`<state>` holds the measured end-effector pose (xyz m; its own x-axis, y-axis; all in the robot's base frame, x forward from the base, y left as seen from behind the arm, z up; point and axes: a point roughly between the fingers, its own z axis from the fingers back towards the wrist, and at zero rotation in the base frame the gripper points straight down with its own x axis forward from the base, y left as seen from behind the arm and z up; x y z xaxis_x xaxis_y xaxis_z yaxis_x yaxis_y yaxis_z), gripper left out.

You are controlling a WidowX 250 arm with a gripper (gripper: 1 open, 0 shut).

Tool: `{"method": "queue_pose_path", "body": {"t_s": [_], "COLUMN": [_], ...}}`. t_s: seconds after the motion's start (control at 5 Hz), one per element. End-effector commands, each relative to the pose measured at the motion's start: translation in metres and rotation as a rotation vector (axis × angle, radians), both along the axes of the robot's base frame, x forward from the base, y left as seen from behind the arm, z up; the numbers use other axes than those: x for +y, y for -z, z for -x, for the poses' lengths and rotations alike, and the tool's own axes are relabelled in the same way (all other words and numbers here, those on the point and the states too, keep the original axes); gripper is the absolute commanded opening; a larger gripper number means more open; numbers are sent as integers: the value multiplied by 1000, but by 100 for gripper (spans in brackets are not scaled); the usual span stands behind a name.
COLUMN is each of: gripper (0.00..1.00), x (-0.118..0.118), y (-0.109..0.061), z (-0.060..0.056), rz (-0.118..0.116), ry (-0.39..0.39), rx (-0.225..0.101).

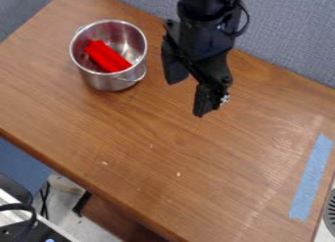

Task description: Put the red object in the metal pot

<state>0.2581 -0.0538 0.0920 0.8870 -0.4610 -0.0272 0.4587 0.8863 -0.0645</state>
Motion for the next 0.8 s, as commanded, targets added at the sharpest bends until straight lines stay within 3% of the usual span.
{"method": "queue_pose_path", "body": {"t_s": [0.0,0.2,0.4,0.6], "gripper": [100,100,100,100], "x": [14,34,41,28], "y": [0,9,14,14], "z": [-16,-24,-41,-57], "rz": [5,14,28,52], "ry": [-118,-329,-468,-396], "rx": [-58,-85,-111,-94]}}
